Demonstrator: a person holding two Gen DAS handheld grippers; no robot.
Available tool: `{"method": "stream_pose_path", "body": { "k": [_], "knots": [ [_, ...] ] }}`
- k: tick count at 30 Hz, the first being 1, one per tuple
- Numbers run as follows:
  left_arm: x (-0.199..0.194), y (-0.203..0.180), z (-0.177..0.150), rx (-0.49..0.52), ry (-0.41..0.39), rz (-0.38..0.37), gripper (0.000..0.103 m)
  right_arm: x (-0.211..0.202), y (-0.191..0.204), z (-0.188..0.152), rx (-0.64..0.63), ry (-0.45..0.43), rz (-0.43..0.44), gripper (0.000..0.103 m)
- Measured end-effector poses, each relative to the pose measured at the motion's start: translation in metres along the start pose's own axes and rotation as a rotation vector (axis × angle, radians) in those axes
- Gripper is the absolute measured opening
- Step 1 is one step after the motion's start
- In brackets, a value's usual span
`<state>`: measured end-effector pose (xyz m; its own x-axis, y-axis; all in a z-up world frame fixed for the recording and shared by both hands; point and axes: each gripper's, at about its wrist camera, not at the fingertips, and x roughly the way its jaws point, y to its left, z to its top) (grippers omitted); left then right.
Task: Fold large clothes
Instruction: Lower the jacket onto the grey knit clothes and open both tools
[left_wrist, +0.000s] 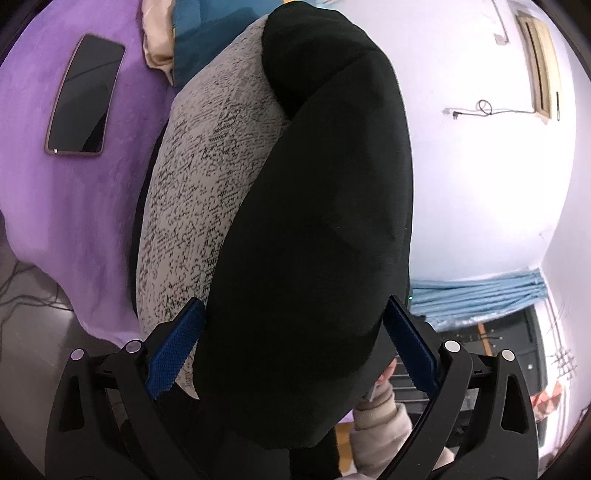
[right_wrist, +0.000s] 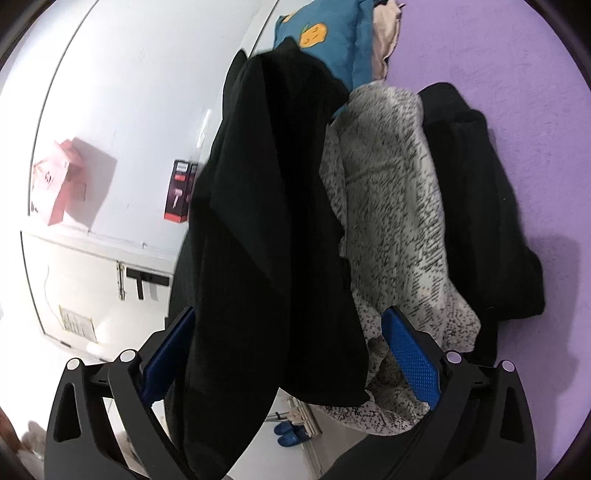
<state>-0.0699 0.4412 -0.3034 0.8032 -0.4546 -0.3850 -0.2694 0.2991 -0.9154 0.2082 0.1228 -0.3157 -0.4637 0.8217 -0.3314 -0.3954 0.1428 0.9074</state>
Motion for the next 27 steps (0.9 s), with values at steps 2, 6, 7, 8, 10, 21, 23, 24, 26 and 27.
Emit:
{"method": "stream_pose_path", "body": {
  "k": [2,6,7,8,10,21,23,24,26,27],
  "knots": [
    [-0.002,0.0,-0.001,-0.002,-0.008,0.0,0.087,0.001,0.002,-0.002,-0.011,0.005,0.027,0.072],
    [-0.007,-0.002,-0.003,-0.011,-0.008,0.016,0.075,-0.006,0.009,-0.004,-0.031,-0.003,0.016,0.05],
    [-0.008,-0.003,-0.004,-0.014,-0.01,0.017,0.072,-0.008,0.01,-0.005,-0.028,-0.009,0.02,0.046],
    [-0.009,-0.004,-0.005,-0.017,-0.012,0.018,0.071,-0.01,0.012,-0.005,-0.02,-0.016,0.032,0.044],
    [-0.013,-0.01,-0.007,-0.023,-0.017,0.02,0.068,-0.012,0.019,-0.004,-0.021,-0.024,0.047,0.037],
    [-0.039,-0.039,-0.026,-0.03,0.004,-0.035,0.066,-0.026,0.064,-0.015,-0.042,0.001,0.039,0.034],
    [-0.03,-0.029,-0.034,-0.061,0.026,0.027,0.066,-0.017,0.037,-0.025,0.028,0.026,-0.007,0.034],
    [-0.025,-0.022,-0.041,-0.073,0.032,0.053,0.065,-0.015,0.026,-0.028,0.055,0.028,-0.007,0.034],
    [-0.02,-0.01,-0.048,-0.093,0.031,0.066,0.066,-0.014,0.005,-0.036,0.1,0.021,0.017,0.034],
    [-0.02,-0.008,-0.051,-0.098,0.031,0.058,0.066,-0.015,0.0,-0.039,0.111,0.013,0.028,0.034]
  ]
}}
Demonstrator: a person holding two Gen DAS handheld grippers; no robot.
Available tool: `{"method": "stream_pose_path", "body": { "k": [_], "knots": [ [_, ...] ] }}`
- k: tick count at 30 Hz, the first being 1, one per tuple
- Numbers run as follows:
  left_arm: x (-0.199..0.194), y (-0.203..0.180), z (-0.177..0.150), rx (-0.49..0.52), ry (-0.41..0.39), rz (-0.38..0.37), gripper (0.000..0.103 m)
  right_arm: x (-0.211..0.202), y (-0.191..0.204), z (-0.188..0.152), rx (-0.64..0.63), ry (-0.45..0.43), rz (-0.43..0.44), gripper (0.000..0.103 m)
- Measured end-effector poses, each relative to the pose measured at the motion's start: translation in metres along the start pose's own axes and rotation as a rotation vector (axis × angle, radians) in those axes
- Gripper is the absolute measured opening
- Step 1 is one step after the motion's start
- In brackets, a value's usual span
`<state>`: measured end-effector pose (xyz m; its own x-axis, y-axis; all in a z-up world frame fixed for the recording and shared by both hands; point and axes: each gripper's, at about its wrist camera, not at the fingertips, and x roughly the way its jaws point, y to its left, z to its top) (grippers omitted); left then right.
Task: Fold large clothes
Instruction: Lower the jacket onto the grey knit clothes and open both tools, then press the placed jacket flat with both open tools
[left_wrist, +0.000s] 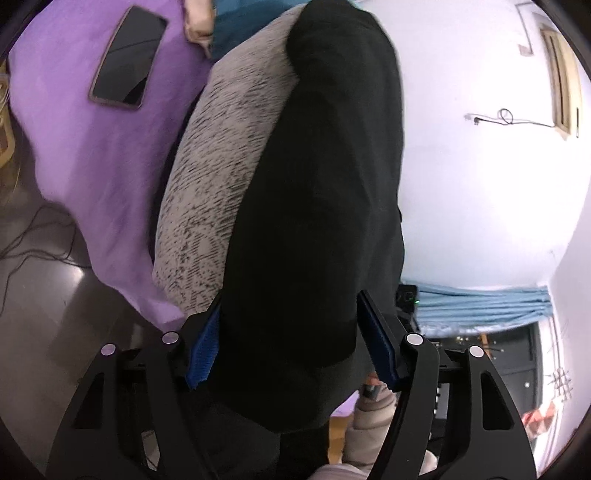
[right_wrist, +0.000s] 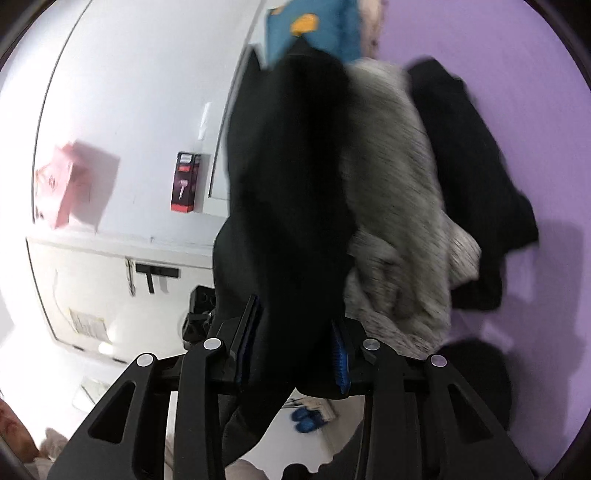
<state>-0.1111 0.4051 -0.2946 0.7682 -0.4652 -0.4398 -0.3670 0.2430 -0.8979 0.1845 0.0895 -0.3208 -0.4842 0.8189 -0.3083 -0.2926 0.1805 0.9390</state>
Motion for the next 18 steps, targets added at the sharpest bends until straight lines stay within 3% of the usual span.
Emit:
{"method": "stream_pose_path", "body": {
  "k": [2,6,12,15,18],
  "knots": [
    [-0.002,-0.002,-0.002,0.004,0.001,-0.002,0.066,-0.003,0.001,-0.001,-0.017,-0.018,-0.005,0.039],
    [-0.022,-0.019,0.004,0.06,-0.037,0.077,0.072,-0.021,0.018,-0.003,-0.058,-0.082,-0.131,0.084],
    [-0.073,-0.072,0.021,0.184,-0.203,0.196,0.084,-0.067,0.076,0.014,-0.228,-0.218,-0.264,0.085],
    [-0.077,-0.11,0.027,0.285,-0.253,0.243,0.091,-0.06,0.121,0.022,-0.326,-0.247,-0.317,0.089],
    [-0.062,-0.143,0.033,0.366,-0.303,0.339,0.095,-0.035,0.169,0.031,-0.441,-0.279,-0.446,0.096]
  ]
}}
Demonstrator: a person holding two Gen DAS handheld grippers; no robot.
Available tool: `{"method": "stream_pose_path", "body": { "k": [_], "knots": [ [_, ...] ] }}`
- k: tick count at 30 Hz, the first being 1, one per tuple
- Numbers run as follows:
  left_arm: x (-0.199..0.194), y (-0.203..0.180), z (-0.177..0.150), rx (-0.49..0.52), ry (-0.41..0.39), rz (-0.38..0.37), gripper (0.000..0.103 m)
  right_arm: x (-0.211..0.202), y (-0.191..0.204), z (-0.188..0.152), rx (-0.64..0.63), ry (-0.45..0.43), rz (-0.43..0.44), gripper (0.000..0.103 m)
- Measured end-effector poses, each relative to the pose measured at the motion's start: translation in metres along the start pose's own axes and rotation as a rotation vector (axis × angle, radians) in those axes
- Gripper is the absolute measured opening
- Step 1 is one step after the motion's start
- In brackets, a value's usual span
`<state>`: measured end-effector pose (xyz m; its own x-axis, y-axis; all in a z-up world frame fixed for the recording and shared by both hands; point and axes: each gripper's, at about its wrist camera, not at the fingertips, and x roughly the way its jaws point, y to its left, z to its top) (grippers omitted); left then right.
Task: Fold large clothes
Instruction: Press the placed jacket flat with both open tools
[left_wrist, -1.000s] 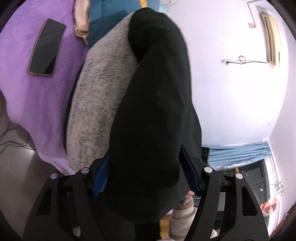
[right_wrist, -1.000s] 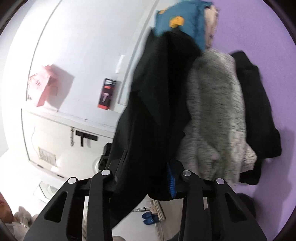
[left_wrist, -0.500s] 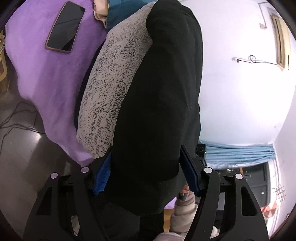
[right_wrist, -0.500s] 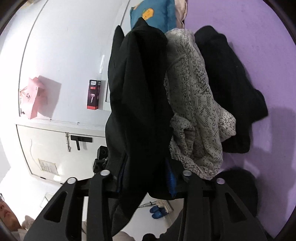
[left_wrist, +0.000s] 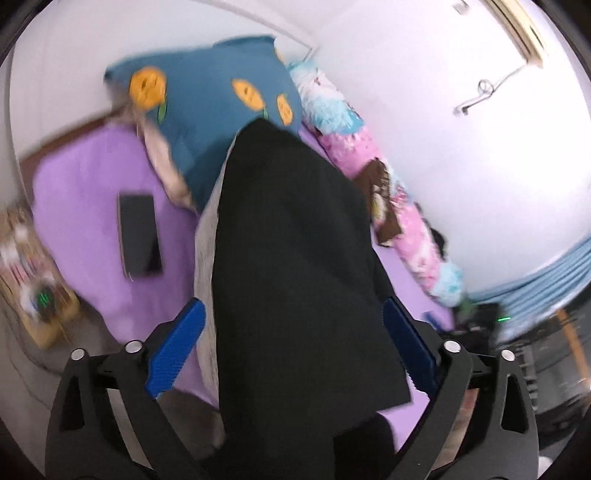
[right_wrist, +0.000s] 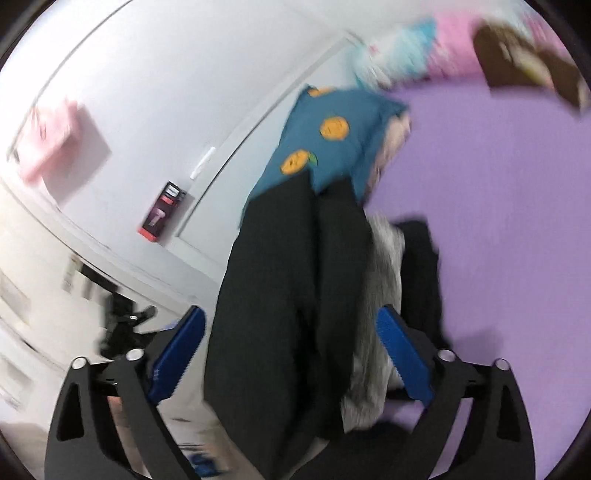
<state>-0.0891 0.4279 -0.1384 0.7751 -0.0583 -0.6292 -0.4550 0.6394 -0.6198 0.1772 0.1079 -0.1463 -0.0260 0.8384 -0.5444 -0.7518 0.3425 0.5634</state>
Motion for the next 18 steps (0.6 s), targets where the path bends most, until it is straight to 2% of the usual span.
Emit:
{"method": "stream_pose_path", "body": {
  "k": [3,4,5,6,8,10,12,18],
  "knots": [
    [0.018,-0.019,0.01,0.039,-0.027,0.136,0.096,0.038,0.042,0.031,-0.106,0.019,-0.177,0.096],
    [0.025,-0.026,0.013,0.053,-0.039,0.193,0.096,0.059,0.054,0.042,-0.141,0.039,-0.279,0.096],
    [0.03,-0.029,0.019,0.067,-0.053,0.23,0.096,0.07,0.061,0.047,-0.162,0.054,-0.322,0.096],
    [0.036,-0.036,0.021,0.079,-0.078,0.262,0.096,0.083,0.067,0.057,-0.174,0.065,-0.344,0.096],
    [0.051,-0.042,0.022,0.099,-0.097,0.282,0.096,0.109,0.075,0.074,-0.184,0.093,-0.363,0.096],
    [0.06,-0.048,0.026,0.117,-0.084,0.292,0.096,0.141,0.077,0.085,-0.165,0.119,-0.346,0.096],
    [0.072,-0.055,0.027,0.133,-0.066,0.321,0.096,0.154,0.08,0.09,-0.139,0.131,-0.338,0.096],
    [0.125,-0.043,0.017,0.163,0.008,0.393,0.096,0.202,0.034,0.078,-0.058,0.195,-0.44,0.096]
  ]
}}
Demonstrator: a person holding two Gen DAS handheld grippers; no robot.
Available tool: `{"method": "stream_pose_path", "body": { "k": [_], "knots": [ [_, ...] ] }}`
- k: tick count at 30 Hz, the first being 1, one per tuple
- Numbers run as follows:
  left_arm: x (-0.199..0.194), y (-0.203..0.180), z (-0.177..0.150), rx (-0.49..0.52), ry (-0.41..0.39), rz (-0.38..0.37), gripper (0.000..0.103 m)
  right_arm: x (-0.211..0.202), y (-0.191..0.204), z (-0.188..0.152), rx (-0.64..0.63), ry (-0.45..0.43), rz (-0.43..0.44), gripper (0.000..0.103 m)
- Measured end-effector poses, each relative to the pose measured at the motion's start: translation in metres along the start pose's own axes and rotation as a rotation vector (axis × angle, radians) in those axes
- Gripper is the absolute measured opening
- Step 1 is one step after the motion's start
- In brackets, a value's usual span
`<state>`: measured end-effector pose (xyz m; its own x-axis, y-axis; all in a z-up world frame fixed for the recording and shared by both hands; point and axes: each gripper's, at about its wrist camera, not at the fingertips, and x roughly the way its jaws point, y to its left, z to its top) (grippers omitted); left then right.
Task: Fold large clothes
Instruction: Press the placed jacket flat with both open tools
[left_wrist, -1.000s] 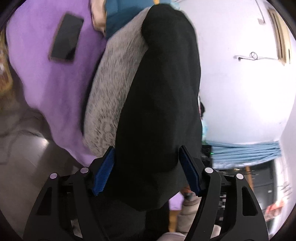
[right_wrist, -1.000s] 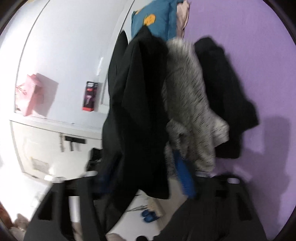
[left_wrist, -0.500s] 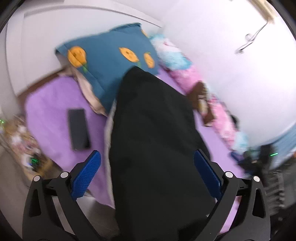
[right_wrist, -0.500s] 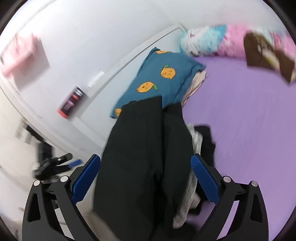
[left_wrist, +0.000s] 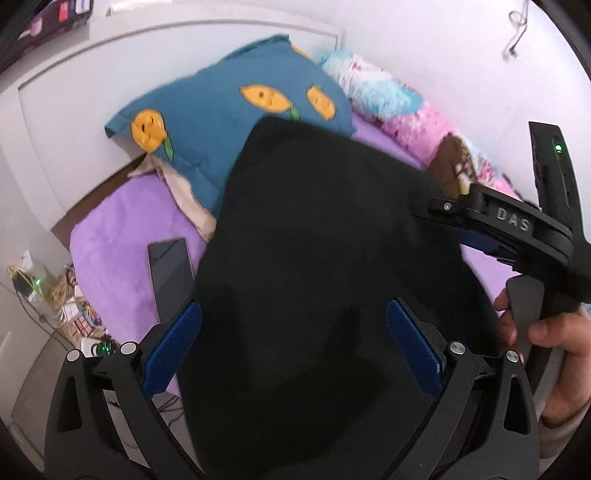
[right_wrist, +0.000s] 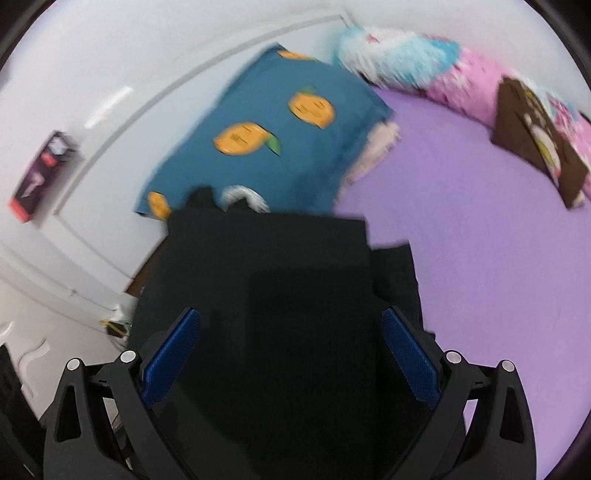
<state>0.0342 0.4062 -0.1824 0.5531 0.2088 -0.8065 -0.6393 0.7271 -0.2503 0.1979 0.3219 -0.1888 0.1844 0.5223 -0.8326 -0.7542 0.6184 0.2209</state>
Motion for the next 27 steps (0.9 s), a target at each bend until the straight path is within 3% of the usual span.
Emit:
{"method": "stream_pose_path", "body": {
  "k": [4,7,12,20,27],
  "knots": [
    [0.024,-0.003,-0.011,0.072,0.0,0.093,0.097,0.029,-0.021,-0.01,0.031,0.011,0.013,0.096],
    [0.039,0.005,-0.016,0.037,0.013,0.091,0.098,0.041,-0.03,-0.019,0.038,0.007,0.01,0.097],
    [0.046,0.0,-0.023,0.064,0.0,0.127,0.098,0.045,-0.03,-0.022,0.022,-0.004,-0.009,0.097],
    [0.008,0.005,-0.026,0.004,-0.013,0.071,0.097,-0.018,-0.025,-0.026,-0.004,-0.088,0.0,0.097],
    [-0.042,-0.003,-0.046,0.035,-0.063,0.05,0.097,-0.075,-0.005,-0.063,-0.109,-0.129,-0.039,0.096]
  ]
}}
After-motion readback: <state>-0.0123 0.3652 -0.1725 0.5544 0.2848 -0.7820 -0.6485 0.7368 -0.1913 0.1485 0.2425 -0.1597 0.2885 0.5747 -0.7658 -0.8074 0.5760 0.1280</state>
